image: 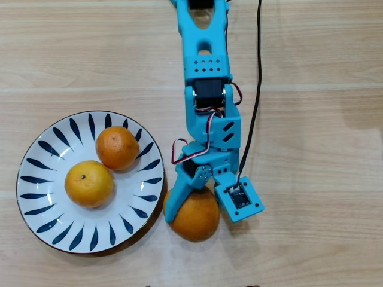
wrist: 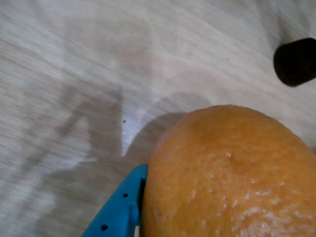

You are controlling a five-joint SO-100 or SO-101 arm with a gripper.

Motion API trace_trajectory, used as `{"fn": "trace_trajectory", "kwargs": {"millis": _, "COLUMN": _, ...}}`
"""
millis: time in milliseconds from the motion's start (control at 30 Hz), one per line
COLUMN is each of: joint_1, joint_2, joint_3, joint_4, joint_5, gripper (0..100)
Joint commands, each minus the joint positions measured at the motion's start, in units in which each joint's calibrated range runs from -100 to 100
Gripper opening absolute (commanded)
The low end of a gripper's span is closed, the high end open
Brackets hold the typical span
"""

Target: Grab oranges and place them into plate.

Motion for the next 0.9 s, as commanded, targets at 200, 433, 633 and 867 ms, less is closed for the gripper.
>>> {"fn": "trace_trajectory", "kwargs": {"millis": 200, "joint_1": -0.02, "joint_2": -0.62, "joint_3": -0.67, "joint_4": 0.30, "joint_5": 0.55, "gripper": 21}}
{"fn": "trace_trajectory", "kwargs": {"millis": 433, "joint_1": -1.55, "joint_2": -9.24, "joint_3": -5.20, "joint_4": 0.81, "joint_5": 7.24, "gripper": 21}}
{"fn": "trace_trajectory", "kwargs": {"millis": 633, "joint_1": -1.71, "joint_2": -22.26, "joint_3": -4.75, "joint_4": 3.13, "joint_5": 12.10, "gripper": 21}}
{"fn": "trace_trajectory", "kwargs": {"millis": 867, "joint_1": 0.95, "joint_2": -35.36, "joint_3": -4.66, "joint_4": 17.31, "joint_5": 14.66, "gripper": 21}}
